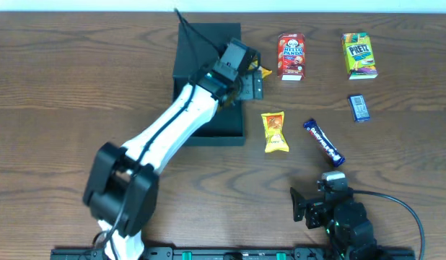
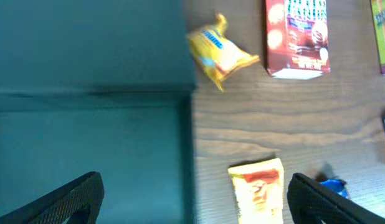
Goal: Pack container
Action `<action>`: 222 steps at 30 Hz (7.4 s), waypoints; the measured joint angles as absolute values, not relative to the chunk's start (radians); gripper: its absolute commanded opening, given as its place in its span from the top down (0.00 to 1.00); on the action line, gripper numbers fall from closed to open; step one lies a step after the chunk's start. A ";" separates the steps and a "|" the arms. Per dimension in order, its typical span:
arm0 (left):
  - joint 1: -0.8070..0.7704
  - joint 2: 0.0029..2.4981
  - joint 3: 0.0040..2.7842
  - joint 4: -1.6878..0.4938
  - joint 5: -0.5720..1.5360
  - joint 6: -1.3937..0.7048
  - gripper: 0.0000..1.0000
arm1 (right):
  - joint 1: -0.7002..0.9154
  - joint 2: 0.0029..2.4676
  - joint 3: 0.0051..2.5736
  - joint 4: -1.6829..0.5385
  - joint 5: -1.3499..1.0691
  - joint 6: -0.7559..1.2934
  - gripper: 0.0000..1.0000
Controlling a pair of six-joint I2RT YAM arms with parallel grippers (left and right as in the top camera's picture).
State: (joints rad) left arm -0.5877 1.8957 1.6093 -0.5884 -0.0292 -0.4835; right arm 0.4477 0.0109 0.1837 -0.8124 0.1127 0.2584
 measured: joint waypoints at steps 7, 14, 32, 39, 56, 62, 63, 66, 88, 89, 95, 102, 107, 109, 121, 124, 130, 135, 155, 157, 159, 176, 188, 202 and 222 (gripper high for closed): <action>-0.532 1.725 1.635 -0.680 -0.199 -0.337 0.05 | 0.448 0.011 0.184 -0.813 0.113 0.258 0.01; -0.383 1.683 1.635 -0.633 -0.234 -0.226 0.05 | 0.448 0.011 0.184 -0.813 0.113 0.258 0.01; -0.010 1.733 1.635 -0.540 -0.089 -0.003 0.05 | 0.448 0.011 0.184 -0.813 0.113 0.258 0.01; -0.010 1.761 1.635 -0.540 -0.029 0.035 0.05 | 0.448 0.011 0.184 -0.813 0.113 0.258 0.01; -0.010 1.761 1.635 -0.539 0.057 0.050 0.05 | 0.448 0.011 0.183 -0.648 0.113 0.781 0.01; -0.010 1.761 1.635 -0.542 0.090 0.050 0.05 | 0.448 0.011 0.182 -0.597 0.113 0.882 0.01; -0.010 1.761 1.635 -0.542 0.092 0.050 0.05 | 0.448 0.011 0.182 -0.568 0.113 0.879 0.01; -0.010 1.761 1.635 -0.544 0.099 0.050 0.05 | 0.448 0.011 0.180 -0.413 0.113 0.816 0.01; -0.010 1.727 1.635 -0.750 0.196 0.120 0.05 | 0.041 0.792 0.834 -0.518 0.072 0.331 0.01; -0.007 1.714 1.635 -0.756 0.214 0.133 0.05 | 0.018 0.875 0.895 -0.542 0.067 0.307 0.01; 0.056 1.628 1.635 -0.832 0.327 0.187 0.05 | -0.060 1.240 1.171 -0.600 0.049 0.227 0.01; 0.157 1.571 1.635 -0.998 0.448 0.255 0.05 | -0.156 1.545 1.422 -0.613 0.044 0.165 0.01; 0.162 1.511 1.635 -1.104 0.470 0.323 0.05 | -0.206 1.721 1.530 -0.608 0.041 0.141 0.01; 0.162 1.482 1.635 -1.129 0.472 0.342 0.05 | -0.222 1.790 1.572 -0.609 0.041 0.121 0.01; 0.162 1.312 1.635 -1.262 0.433 0.368 0.05 | -0.233 2.096 1.695 -0.456 -0.001 -0.001 0.01; 0.162 1.290 1.635 -1.282 0.427 0.367 0.05 | -0.233 2.138 1.695 -0.431 0.010 -0.021 0.01; 0.162 1.286 1.635 -1.295 0.426 0.364 0.05 | -0.249 2.194 1.696 -0.387 0.015 -0.051 0.01; 0.162 1.286 1.635 -1.299 0.419 0.364 0.05 | -0.279 2.245 1.699 -0.345 -0.009 -0.061 0.01; 0.162 1.286 1.635 -1.299 0.419 0.340 0.05 | -0.283 2.315 1.701 -0.303 -0.176 -0.114 0.01; 0.162 1.286 1.635 -1.298 0.419 0.340 0.05 | -0.283 2.321 1.701 -0.311 -0.166 -0.115 0.01; 0.162 1.286 1.635 -1.297 0.419 0.341 0.05 | -0.283 2.323 1.701 -0.319 -0.146 -0.115 0.01; 0.162 1.286 1.635 -1.282 0.419 0.340 0.05 | -0.283 2.324 1.703 -0.360 -0.108 -0.120 0.31; 0.162 1.286 1.635 -1.282 0.419 0.340 0.05 | -0.283 2.317 1.707 -0.397 -0.120 -0.065 0.35; 0.162 1.286 1.635 -1.249 0.414 0.340 0.05 | -0.209 2.020 1.707 -0.535 -0.186 -0.028 0.35; 0.162 1.286 1.635 -1.241 0.311 0.340 0.05 | 0.352 1.933 1.707 -0.763 -0.322 0.149 0.34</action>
State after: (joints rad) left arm 0.1619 1.2858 1.6352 -1.2407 0.3107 0.3405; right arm 0.3523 1.9331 1.7073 -0.7628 -0.3222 0.1486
